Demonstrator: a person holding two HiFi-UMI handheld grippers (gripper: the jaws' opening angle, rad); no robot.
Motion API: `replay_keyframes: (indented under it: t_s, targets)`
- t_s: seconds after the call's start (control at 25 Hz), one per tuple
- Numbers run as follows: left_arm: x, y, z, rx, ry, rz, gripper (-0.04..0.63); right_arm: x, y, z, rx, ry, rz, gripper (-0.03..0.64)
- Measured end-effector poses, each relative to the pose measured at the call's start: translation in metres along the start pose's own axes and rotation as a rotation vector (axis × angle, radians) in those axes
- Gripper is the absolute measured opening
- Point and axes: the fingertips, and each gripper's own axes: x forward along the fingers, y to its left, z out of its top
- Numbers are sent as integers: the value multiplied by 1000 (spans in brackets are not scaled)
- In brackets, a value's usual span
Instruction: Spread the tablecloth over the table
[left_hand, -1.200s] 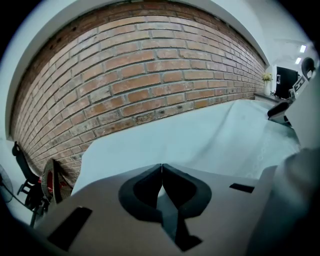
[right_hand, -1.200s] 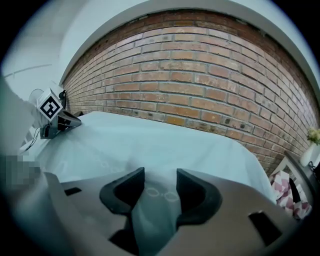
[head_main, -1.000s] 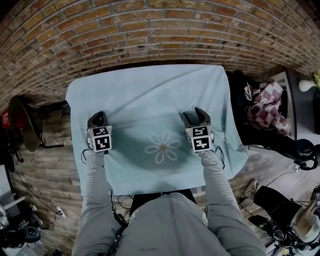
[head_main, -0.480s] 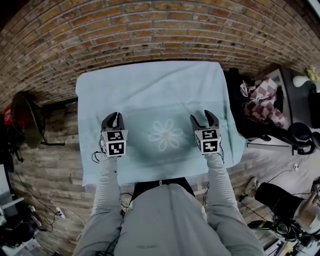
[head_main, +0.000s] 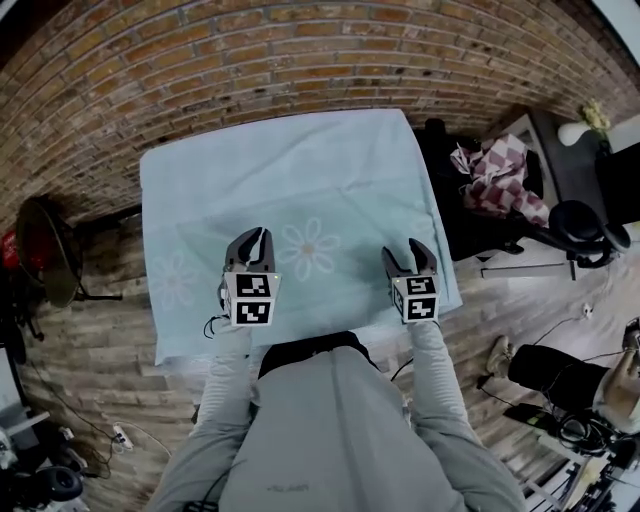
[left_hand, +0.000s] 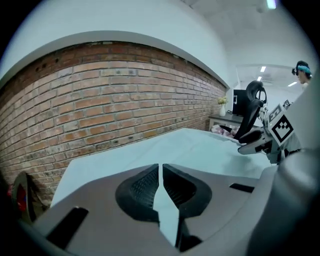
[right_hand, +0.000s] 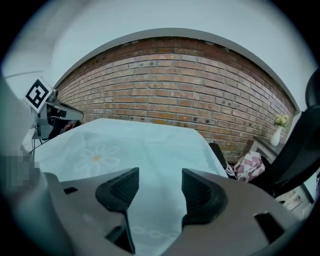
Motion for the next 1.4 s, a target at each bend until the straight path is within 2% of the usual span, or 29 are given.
replay_keyframes:
  t_s: [0.2, 0.44, 0.68, 1.04, 1.12, 1.28, 1.4]
  targets:
    - [-20, -54, 6, -28, -20, -57, 28, -24, -16, -44, 23, 63, 0, 253]
    - [-34, -125, -8, -18, 3, -116, 28, -42, -20, -106, 42, 151, 68, 253]
    - [-42, -166, -17, 2, 6, -146, 28, -49, -4, -112, 27, 117, 73, 236]
    - [-52, -180, -16, -2, -12, -115, 28, -66, 18, -122, -18, 107, 112, 241]
    - [-52, -185, -14, 5, -13, -130, 28, -71, 5, -124, 5, 95, 86, 245]
    - [-45, -198, -6, 21, -25, -161, 28, -91, -51, -133, 83, 54, -50, 244]
    - [-37, -211, -1, 34, -32, -193, 28, -103, -91, -155, 110, 100, -127, 241]
